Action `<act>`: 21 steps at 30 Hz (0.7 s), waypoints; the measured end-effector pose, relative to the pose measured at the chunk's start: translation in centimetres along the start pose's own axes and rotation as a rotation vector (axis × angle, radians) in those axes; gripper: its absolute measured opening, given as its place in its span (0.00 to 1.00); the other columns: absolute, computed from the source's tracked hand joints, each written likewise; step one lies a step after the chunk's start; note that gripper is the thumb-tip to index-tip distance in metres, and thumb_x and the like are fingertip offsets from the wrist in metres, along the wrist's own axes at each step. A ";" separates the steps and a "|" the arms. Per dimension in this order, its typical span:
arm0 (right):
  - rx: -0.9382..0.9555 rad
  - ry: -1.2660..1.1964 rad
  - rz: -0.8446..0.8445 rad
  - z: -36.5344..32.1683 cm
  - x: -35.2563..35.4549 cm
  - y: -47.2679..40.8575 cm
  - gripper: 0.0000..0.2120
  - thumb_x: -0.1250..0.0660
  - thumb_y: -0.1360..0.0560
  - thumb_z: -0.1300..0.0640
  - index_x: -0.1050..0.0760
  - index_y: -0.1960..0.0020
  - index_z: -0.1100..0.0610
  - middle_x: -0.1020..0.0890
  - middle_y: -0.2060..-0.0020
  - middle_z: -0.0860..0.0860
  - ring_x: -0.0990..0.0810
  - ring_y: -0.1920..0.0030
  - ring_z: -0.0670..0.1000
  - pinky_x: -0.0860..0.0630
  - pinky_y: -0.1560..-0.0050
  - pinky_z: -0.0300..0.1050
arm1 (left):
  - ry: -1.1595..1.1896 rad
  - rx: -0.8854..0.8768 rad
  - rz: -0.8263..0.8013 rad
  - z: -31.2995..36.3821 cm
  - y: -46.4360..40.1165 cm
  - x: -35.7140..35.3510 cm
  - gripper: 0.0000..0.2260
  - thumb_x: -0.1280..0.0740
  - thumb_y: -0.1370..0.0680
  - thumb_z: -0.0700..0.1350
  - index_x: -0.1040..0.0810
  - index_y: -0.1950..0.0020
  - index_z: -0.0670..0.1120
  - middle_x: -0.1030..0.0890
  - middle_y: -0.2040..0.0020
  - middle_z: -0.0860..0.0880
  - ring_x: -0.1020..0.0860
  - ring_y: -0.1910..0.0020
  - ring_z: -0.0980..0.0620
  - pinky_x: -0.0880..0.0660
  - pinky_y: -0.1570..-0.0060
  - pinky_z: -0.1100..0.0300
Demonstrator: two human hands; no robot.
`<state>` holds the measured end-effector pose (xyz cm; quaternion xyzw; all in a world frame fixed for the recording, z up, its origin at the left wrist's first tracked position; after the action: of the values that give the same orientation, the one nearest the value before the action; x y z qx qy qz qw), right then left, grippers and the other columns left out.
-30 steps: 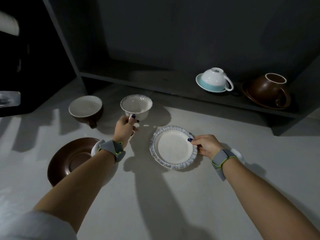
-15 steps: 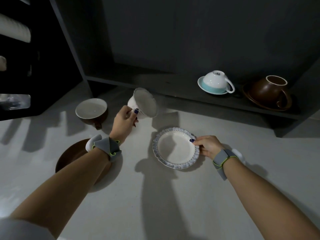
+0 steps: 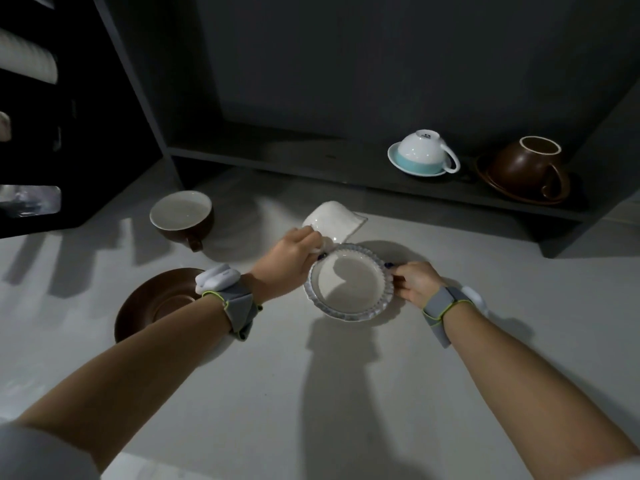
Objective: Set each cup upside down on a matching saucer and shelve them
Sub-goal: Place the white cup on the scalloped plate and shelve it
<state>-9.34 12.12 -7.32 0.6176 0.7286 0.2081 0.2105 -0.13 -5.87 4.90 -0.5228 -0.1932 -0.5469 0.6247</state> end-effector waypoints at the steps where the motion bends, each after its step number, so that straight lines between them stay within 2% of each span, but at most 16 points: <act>1: -0.012 -0.007 0.003 0.0 -0.1 0.0 0.14 0.42 0.23 0.70 0.29 0.65 0.61 0.22 0.86 0.50 0.22 0.73 0.53 0.26 0.83 0.35 | -0.031 -0.038 -0.017 0.5 0.0 -0.2 0.07 0.38 0.26 0.33 0.23 0.58 0.30 0.21 0.58 0.32 0.23 0.61 0.35 0.33 0.59 0.54; 3: -0.027 -0.027 0.016 0.3 0.2 0.1 0.14 0.44 0.22 0.69 0.29 0.64 0.61 0.21 0.85 0.51 0.25 0.68 0.53 0.26 0.83 0.34 | -0.064 -0.106 -0.039 1.5 0.2 -0.6 0.05 0.37 0.27 0.32 0.23 0.61 0.31 0.20 0.61 0.34 0.23 0.64 0.36 0.29 0.64 0.53; 7: -0.029 -0.026 0.009 0.4 0.1 0.4 0.14 0.45 0.23 0.71 0.29 0.64 0.61 0.22 0.72 0.57 0.26 0.67 0.54 0.25 0.81 0.36 | -0.078 -0.139 -0.108 2.1 0.6 -1.3 0.05 0.37 0.27 0.32 0.23 0.61 0.33 0.20 0.61 0.37 0.24 0.64 0.37 0.27 0.65 0.50; 9: -0.025 -0.029 0.015 0.4 0.3 0.5 0.14 0.45 0.23 0.71 0.29 0.64 0.61 0.24 0.68 0.58 0.26 0.67 0.54 0.23 0.79 0.39 | -0.098 -0.177 -0.117 2.4 0.8 -1.4 0.04 0.35 0.28 0.31 0.22 0.62 0.34 0.19 0.63 0.38 0.24 0.67 0.38 0.26 0.67 0.53; 14: -0.027 -0.024 0.027 0.4 0.5 0.7 0.14 0.45 0.23 0.71 0.30 0.64 0.60 0.21 0.82 0.53 0.23 0.72 0.54 0.25 0.82 0.35 | -0.166 -0.281 -0.126 3.2 1.4 -1.5 0.04 0.31 0.31 0.30 0.21 0.65 0.36 0.19 0.66 0.41 0.24 0.71 0.41 0.24 0.71 0.56; 18: -0.024 -0.022 0.033 0.4 0.4 0.8 0.14 0.45 0.23 0.72 0.29 0.65 0.62 0.22 0.84 0.53 0.25 0.68 0.54 0.25 0.82 0.35 | -0.246 -0.390 -0.141 4.0 1.8 -1.7 0.07 0.27 0.37 0.30 0.22 0.69 0.39 0.19 0.68 0.43 0.24 0.73 0.43 0.25 0.73 0.61; 21: -0.023 -0.018 0.034 0.4 0.3 1.0 0.14 0.45 0.24 0.72 0.29 0.65 0.62 0.22 0.85 0.51 0.23 0.72 0.54 0.25 0.82 0.35 | -0.378 -0.488 -0.165 4.5 2.3 -2.4 0.08 0.24 0.41 0.34 0.20 0.69 0.43 0.16 0.64 0.45 0.21 0.71 0.46 0.27 0.65 0.60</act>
<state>-8.35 12.57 -7.16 0.6293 0.7137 0.2143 0.2207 2.56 -1.16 3.63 -0.7321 -0.2107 -0.5192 0.3873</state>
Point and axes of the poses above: each hand's wrist, its own y-axis away from the middle knuckle, its own x-axis out of the back of the hand, z = x × y, the point moved 8 cm from there along -y, towards the middle knuckle
